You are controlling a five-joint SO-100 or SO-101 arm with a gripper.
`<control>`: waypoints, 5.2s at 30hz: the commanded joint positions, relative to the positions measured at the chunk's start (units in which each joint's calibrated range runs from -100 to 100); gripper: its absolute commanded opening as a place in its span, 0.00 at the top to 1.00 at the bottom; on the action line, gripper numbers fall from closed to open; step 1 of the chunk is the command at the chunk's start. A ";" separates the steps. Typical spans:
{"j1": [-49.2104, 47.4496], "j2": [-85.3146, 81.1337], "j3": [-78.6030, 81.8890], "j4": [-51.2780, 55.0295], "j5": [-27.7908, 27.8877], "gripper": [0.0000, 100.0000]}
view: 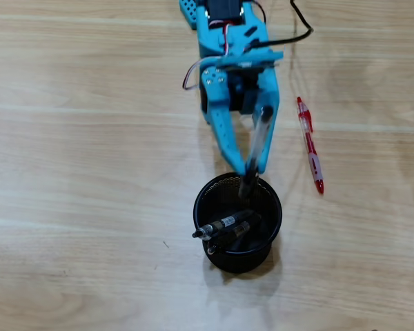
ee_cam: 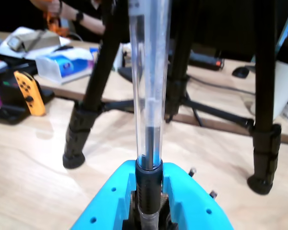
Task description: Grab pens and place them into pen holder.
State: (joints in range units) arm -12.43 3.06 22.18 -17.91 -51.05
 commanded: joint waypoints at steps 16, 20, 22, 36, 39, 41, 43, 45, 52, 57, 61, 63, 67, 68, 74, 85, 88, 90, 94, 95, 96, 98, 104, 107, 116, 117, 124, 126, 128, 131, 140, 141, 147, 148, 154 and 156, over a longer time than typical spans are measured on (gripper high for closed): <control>0.59 4.20 -7.07 -0.72 0.11 0.86; -0.51 -0.98 -6.62 6.75 0.27 0.91; -1.05 -4.63 -7.25 14.59 1.58 0.96; -10.57 -28.15 -8.61 58.05 0.90 0.98; -14.22 -28.49 -10.69 65.79 -1.98 0.98; -16.97 -28.32 -12.86 70.71 -3.92 0.98; -20.17 -28.07 -14.67 75.09 -6.43 0.98; -23.09 -26.63 -16.48 78.28 -8.58 0.98; -31.78 -17.28 -24.54 80.37 -13.50 0.98; -32.70 -7.86 -31.05 80.37 -14.71 0.98; -31.87 -4.88 -31.59 80.46 -14.76 0.98; -30.96 -4.04 -31.59 81.01 -14.76 0.98; -29.50 -3.02 -30.78 81.37 -14.39 0.98; -29.13 -2.68 -30.78 81.74 -14.34 0.97; -28.12 -1.06 -30.96 84.47 -14.81 0.86; -28.76 -0.30 -21.55 83.83 -21.41 0.74; -28.40 -0.30 -17.84 83.74 -21.41 0.75; -28.12 -0.21 -16.39 83.74 -21.36 0.75; -27.94 0.64 -15.76 83.65 -20.26 0.75; -27.85 1.40 -16.21 83.10 -19.47 0.75; -27.39 2.16 -16.30 81.65 -18.84 0.74; -27.21 3.86 -16.30 76.82 -17.38 0.74; -27.57 10.06 -16.39 69.16 -16.43 0.74; -27.67 12.10 -16.21 69.26 -16.75 0.74; -27.67 16.60 -15.76 69.26 -16.85 0.75; -27.76 16.94 -15.76 69.26 -16.85 0.75; -28.12 17.37 -15.67 69.62 -16.85 0.75; -28.12 17.37 -15.67 70.08 -16.85 0.76; -28.12 17.37 -15.58 70.08 -16.85 0.80; -28.12 17.37 -15.58 70.08 -16.85 0.87; -28.31 17.37 -15.58 70.08 -16.80 0.98; -28.31 17.28 -15.58 70.17 -16.75 0.98; -27.21 14.65 -16.39 70.17 -16.28 0.98; -26.57 13.20 -16.39 70.17 -16.22 0.98; -16.69 -2.76 -18.20 69.26 -9.68 0.98; -13.77 -6.50 -20.37 69.26 -7.95 0.98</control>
State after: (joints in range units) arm -32.16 7.73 6.30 52.18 -62.70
